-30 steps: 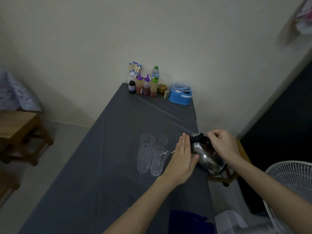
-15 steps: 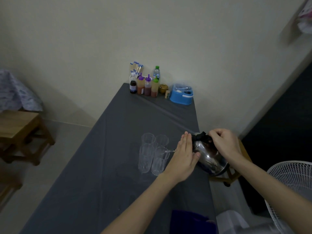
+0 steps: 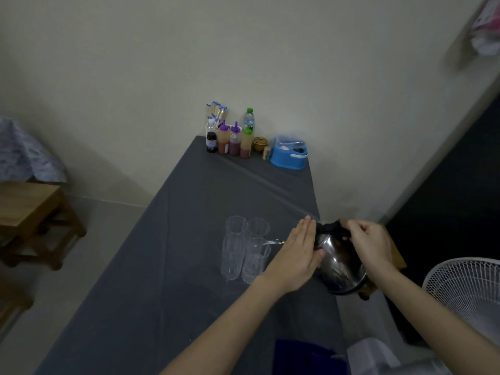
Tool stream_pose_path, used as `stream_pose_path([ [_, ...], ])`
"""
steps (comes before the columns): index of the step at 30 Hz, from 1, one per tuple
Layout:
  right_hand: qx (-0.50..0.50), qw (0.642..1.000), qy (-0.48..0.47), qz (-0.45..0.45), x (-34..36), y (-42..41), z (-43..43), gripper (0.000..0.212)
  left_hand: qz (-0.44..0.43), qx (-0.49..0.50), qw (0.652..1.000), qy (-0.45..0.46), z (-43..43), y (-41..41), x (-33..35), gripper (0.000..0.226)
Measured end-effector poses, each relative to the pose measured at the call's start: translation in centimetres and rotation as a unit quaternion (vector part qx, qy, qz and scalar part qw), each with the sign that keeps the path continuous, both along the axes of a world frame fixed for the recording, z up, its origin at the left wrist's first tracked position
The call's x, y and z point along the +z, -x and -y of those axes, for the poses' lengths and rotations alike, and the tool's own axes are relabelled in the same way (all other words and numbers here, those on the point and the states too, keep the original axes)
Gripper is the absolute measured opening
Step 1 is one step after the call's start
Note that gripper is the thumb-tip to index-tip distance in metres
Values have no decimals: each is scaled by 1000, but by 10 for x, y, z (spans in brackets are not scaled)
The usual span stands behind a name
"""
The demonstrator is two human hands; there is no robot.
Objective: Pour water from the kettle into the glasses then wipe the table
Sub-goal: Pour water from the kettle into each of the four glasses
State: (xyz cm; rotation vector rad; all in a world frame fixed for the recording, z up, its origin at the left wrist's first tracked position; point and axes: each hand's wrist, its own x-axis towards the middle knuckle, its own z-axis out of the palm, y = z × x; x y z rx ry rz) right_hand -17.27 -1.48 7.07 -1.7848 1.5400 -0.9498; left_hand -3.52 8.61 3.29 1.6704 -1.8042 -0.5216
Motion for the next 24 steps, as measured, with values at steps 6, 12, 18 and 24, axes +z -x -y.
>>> stream_pose_path([
  [6,-71,990,-54,107,-11,4,-20,23,51,-25,998,6,1,0,-1,62],
  [12,-117,968,-102,199,-21,4,-37,19,94,-47,994,27,-1,-6,-1,61],
  [18,-125,953,-107,256,-28,-7,-49,19,102,-53,992,45,-10,-18,1,58],
  [24,-98,960,-94,246,-24,-28,-53,19,90,-28,993,75,-22,-35,5,57],
])
